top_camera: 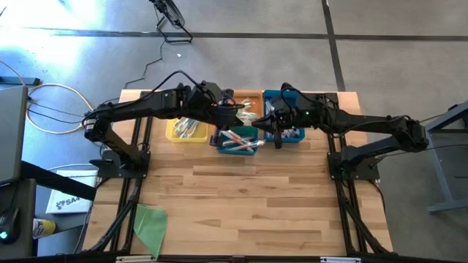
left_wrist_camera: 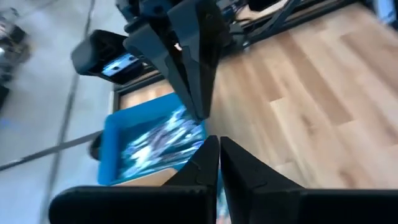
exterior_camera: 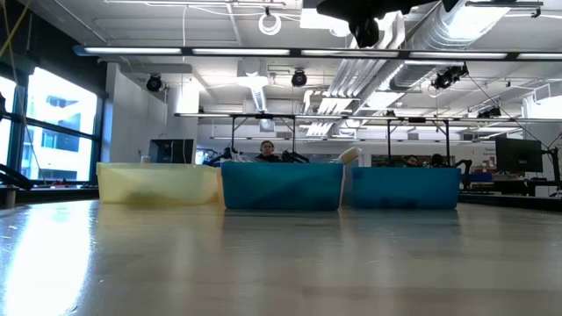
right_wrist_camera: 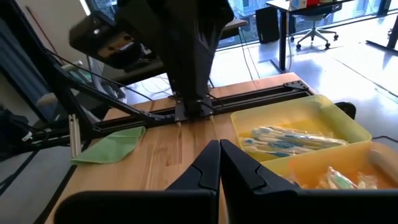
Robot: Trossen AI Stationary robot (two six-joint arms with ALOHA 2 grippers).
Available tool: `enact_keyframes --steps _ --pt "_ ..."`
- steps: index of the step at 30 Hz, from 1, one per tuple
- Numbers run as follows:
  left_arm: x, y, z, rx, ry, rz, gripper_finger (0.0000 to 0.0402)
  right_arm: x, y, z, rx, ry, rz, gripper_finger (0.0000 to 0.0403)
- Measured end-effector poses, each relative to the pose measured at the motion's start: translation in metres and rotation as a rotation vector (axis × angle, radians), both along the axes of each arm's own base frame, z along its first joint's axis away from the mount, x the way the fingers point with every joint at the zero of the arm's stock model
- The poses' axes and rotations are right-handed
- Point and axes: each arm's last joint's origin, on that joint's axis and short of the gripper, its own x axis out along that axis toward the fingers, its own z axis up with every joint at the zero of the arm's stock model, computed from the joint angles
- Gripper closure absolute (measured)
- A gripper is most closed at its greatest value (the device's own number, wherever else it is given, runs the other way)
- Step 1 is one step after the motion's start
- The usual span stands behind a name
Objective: Pick & Place Toothbrushes
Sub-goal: Return to Home Position
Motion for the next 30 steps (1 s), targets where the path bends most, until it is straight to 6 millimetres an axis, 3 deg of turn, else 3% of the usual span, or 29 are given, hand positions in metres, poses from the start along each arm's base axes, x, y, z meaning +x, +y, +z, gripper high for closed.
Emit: enact_keyframes --steps 9,16,23,30 --pt "-0.004 -0.021 0.005 0.175 0.006 -0.039 0.0401 -0.001 0.008 0.002 -0.002 -0.002 0.022 0.04" --pt "-0.01 -0.024 0.003 0.27 0.027 -0.023 0.0401 -0.022 0.015 0.011 -0.02 0.027 -0.052 0.04" --pt "-0.036 -0.025 -0.014 0.237 -0.018 0.005 0.0401 -0.054 0.029 0.029 -0.046 0.0 -0.081 0.04" --pt "-0.072 -0.03 -0.04 0.201 -0.154 0.028 0.0401 -0.069 0.041 0.037 -0.058 -0.033 -0.083 0.04"
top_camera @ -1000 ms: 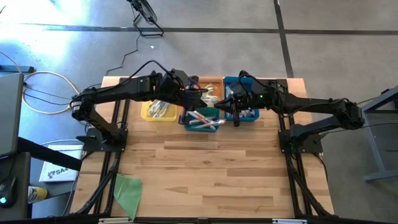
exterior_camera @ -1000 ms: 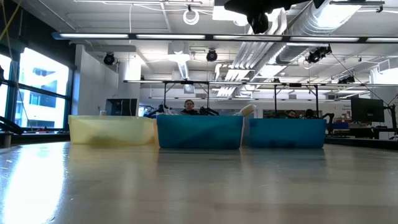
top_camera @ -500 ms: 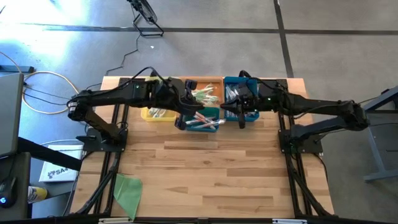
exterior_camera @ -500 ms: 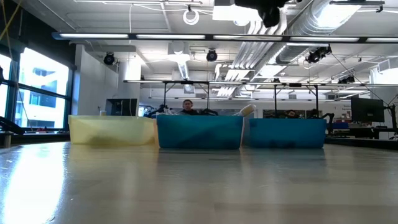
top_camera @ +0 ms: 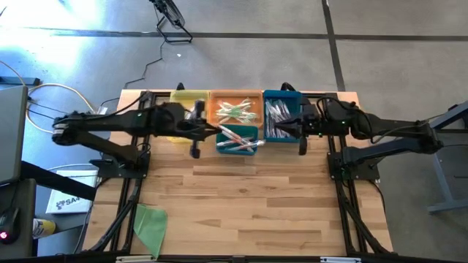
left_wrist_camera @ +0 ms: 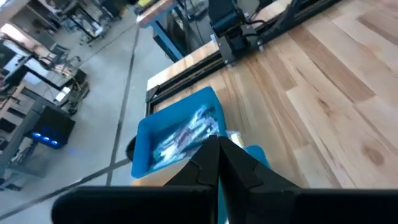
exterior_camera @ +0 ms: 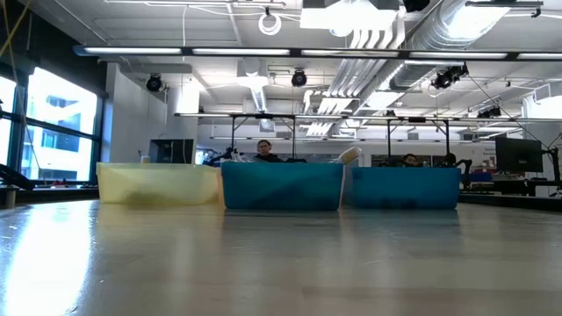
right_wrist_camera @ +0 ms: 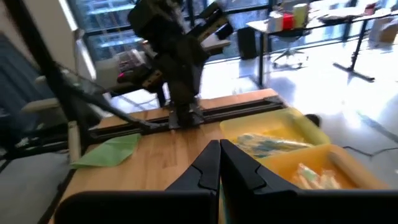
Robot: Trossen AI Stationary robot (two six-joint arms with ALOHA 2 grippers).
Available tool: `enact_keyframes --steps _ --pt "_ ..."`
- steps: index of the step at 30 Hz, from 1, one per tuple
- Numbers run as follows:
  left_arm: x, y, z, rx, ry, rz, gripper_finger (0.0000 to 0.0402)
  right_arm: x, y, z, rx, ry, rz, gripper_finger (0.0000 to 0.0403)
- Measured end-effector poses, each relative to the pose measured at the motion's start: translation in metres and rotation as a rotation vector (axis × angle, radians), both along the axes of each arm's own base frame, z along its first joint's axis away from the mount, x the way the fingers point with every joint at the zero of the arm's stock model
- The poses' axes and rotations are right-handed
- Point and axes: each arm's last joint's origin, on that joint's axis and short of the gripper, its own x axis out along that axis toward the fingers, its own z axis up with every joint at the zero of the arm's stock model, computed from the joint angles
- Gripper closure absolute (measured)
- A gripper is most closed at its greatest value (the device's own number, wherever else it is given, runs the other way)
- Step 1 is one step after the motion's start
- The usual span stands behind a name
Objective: Pick & Place Toothbrushes
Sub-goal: Return to Home Position
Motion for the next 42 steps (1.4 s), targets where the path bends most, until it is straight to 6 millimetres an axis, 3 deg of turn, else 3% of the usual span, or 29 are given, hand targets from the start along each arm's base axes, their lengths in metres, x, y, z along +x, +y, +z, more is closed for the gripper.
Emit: enact_keyframes --steps 15,21,35,42 --pt "-0.116 -0.012 -0.026 0.04 -0.241 0.035 0.0401 -0.004 0.001 -0.001 -0.01 0.018 -0.084 0.04" --pt "-0.151 -0.011 -0.042 0.018 -0.322 0.052 0.0401 -0.004 0.001 -0.001 0.004 0.017 -0.093 0.04" --pt "-0.199 -0.01 -0.066 0.095 -0.459 0.026 0.0401 -0.004 0.001 -0.001 0.044 0.011 -0.093 0.04" --pt "-0.212 -0.01 -0.081 0.077 -0.522 0.022 0.0401 -0.004 0.001 -0.001 0.044 0.012 -0.09 0.04"
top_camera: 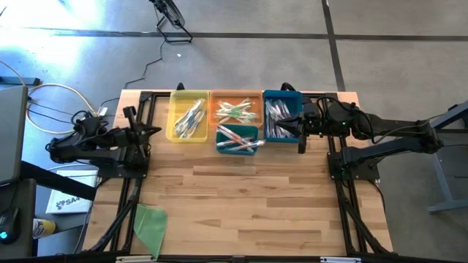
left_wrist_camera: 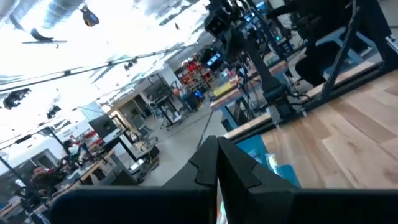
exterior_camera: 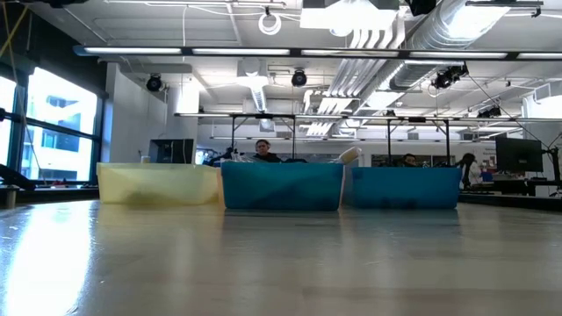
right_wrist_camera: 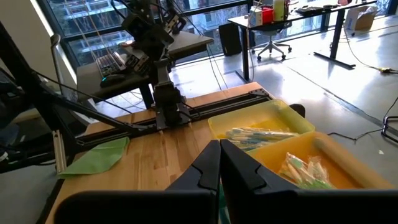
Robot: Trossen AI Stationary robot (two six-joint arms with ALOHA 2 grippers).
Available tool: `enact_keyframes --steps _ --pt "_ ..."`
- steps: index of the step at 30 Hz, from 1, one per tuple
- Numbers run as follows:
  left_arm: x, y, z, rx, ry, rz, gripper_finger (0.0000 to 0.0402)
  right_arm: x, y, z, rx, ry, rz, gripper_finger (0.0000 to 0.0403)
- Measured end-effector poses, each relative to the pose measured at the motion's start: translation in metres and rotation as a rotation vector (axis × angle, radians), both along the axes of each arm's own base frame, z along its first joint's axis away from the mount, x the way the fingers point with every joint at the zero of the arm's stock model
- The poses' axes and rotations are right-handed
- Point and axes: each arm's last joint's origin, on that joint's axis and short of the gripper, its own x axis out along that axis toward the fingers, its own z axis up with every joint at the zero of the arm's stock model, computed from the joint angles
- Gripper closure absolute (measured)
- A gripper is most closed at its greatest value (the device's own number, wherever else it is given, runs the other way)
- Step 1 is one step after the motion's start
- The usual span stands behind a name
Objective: Pick & Place Toothbrushes
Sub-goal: Return to Home Position
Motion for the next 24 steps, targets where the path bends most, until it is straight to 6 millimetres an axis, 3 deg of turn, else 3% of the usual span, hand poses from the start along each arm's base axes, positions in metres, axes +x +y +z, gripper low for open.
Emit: enact_keyframes --steps 9,18,24 --pt "0.0 0.001 -0.011 0.014 0.028 0.055 0.0401 0.0 0.0 0.0 0.026 -0.004 -0.004 0.04" --pt "0.011 -0.001 -0.028 0.018 0.069 -0.007 0.0401 0.0 0.0 0.0 0.048 -0.008 -0.008 0.04" --pt "0.025 -0.002 -0.053 0.0 0.13 -0.047 0.0401 0.0 0.0 0.001 0.054 -0.025 -0.003 0.04"
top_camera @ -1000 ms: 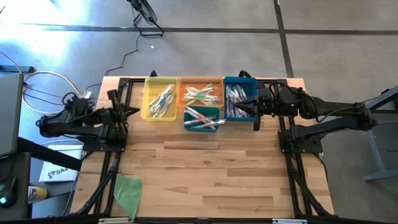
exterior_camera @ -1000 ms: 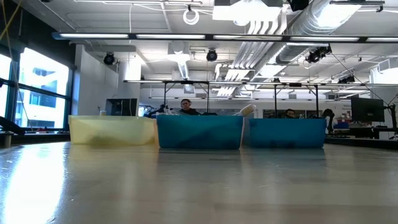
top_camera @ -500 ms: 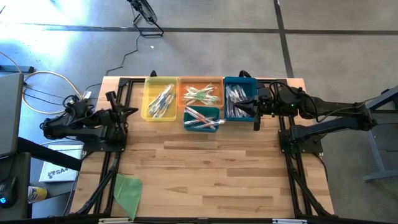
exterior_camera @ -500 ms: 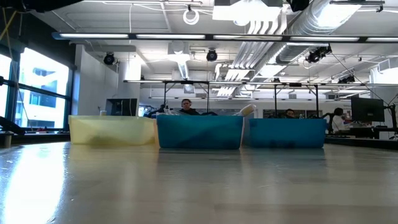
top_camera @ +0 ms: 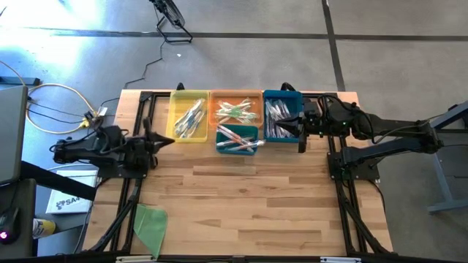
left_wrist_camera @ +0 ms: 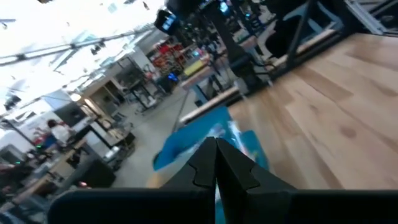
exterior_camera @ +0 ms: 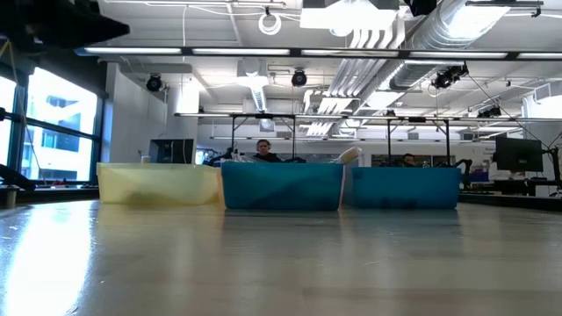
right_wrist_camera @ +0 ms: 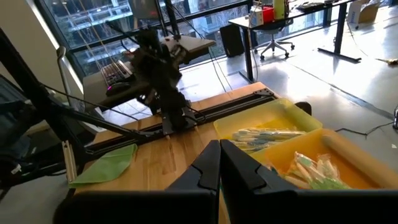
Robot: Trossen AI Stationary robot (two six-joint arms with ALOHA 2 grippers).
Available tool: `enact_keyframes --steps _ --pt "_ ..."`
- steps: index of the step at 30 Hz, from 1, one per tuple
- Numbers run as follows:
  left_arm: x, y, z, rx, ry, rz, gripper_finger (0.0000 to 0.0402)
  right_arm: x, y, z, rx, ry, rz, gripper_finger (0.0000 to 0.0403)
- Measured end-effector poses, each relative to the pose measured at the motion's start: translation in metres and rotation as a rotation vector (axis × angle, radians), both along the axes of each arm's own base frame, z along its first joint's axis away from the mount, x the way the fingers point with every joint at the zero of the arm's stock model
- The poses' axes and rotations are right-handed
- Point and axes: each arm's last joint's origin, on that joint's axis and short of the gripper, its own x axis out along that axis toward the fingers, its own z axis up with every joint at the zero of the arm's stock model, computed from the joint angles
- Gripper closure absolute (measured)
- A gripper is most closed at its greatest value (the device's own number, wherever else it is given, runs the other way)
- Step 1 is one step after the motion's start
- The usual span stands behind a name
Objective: Pick & Place Toothbrushes
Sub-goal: Return to Home Position
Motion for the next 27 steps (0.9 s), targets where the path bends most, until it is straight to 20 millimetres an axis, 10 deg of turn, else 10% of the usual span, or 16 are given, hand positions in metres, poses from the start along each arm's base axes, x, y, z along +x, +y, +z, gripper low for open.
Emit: enact_keyframes --steps 27 --pt "0.03 -0.006 -0.073 -0.028 0.123 -0.191 0.0401 0.0 -0.001 -0.002 0.142 -0.01 -0.042 0.04"
